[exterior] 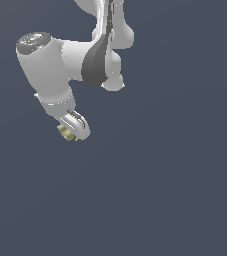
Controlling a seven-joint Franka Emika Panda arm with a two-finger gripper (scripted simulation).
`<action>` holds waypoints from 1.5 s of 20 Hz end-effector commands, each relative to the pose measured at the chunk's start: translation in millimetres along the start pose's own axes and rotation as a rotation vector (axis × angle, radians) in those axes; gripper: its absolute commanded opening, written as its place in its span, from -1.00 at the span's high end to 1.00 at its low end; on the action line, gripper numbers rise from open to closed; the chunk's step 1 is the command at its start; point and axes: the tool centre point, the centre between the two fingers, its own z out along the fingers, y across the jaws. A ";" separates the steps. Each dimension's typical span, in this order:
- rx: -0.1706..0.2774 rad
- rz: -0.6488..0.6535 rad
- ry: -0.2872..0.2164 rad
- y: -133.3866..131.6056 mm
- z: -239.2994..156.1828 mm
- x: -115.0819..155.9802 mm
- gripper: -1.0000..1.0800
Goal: Pick up the object and move it to a goal position.
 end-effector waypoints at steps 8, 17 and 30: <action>-0.001 -0.001 -0.001 7.2 -69.5 40.8 1.00; 0.000 -0.002 -0.002 11.3 -116.1 69.9 1.00; 0.000 -0.002 -0.002 13.1 -146.1 90.1 1.00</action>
